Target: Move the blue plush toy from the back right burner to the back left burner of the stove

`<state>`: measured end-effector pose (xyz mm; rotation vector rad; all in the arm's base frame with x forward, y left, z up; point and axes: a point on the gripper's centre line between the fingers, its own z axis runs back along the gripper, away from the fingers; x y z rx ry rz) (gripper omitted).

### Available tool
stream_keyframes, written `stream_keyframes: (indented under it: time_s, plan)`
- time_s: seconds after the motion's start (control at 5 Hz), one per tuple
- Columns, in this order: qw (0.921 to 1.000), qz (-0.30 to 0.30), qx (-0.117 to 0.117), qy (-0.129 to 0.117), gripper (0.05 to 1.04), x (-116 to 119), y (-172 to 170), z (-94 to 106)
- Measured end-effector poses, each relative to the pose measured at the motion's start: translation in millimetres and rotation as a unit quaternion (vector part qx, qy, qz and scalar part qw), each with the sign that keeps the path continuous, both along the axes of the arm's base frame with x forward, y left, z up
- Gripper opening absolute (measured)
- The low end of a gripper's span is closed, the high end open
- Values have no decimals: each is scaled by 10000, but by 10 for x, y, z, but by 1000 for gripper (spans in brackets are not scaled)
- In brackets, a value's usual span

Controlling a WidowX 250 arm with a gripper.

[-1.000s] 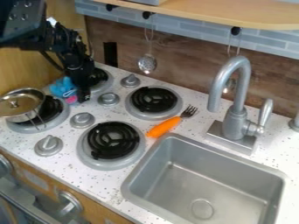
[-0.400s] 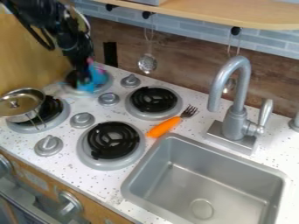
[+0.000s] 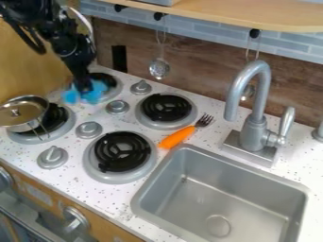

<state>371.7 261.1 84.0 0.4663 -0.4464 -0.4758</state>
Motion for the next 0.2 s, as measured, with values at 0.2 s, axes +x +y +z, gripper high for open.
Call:
stream_keyframes:
  time_s: [0.2]
  plan:
    - [10000,13,9,-11,1011,0,3,-1]
